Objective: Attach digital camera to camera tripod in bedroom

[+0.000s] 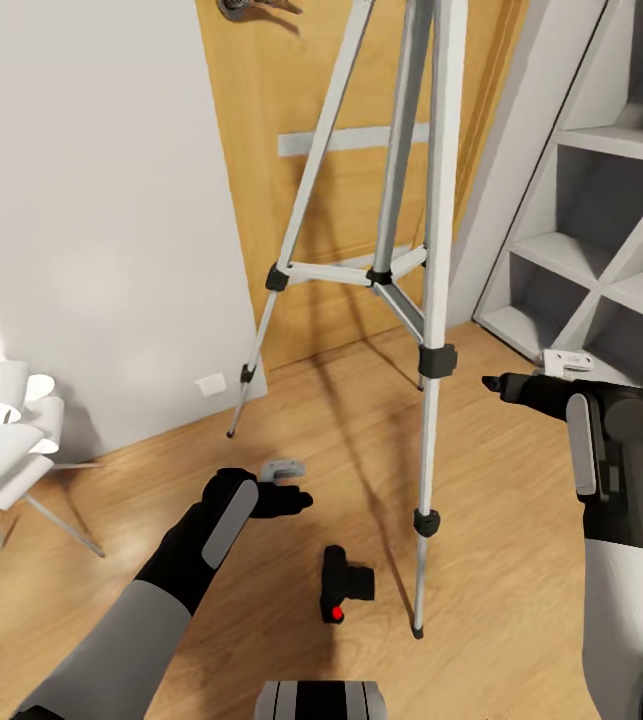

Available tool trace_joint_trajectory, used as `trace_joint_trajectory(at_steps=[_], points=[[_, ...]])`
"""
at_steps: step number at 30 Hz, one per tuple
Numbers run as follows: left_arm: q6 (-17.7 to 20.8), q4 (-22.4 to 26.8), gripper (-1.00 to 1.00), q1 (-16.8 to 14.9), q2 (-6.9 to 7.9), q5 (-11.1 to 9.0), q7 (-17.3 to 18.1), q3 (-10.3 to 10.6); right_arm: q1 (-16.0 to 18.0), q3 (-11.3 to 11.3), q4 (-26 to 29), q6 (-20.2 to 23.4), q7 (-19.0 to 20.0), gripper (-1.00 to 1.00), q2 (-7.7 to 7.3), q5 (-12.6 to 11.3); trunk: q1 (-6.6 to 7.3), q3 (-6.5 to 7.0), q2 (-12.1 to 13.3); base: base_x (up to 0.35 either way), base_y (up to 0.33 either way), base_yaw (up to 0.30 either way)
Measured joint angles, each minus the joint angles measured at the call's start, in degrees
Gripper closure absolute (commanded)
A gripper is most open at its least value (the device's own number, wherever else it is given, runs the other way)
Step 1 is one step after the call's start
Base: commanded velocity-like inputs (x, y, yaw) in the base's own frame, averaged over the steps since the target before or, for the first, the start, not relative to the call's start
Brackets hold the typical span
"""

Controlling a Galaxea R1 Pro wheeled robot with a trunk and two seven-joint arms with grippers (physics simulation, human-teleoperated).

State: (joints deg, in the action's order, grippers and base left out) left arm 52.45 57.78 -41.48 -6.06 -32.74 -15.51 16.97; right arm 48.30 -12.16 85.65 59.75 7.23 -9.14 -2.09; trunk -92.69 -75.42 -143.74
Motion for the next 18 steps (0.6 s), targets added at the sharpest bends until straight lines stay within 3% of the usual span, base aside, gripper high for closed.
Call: trace_joint_trajectory(at_steps=[8,18], points=[[0.0,0.0,-1.00,0.0,0.10,-0.1,0.0,0.0,0.0,0.0,0.0,0.0,0.0,-1.00,0.02,0.1,0.00,0.25,0.0,0.001,0.078,-0.062],[0.0,-0.1,-1.00,0.0,0.13,-0.1,0.0,0.0,0.0,0.0,-0.1,0.0,0.0,-1.00,0.01,0.1,0.00,0.32,0.0,0.000,0.233,-0.048]])
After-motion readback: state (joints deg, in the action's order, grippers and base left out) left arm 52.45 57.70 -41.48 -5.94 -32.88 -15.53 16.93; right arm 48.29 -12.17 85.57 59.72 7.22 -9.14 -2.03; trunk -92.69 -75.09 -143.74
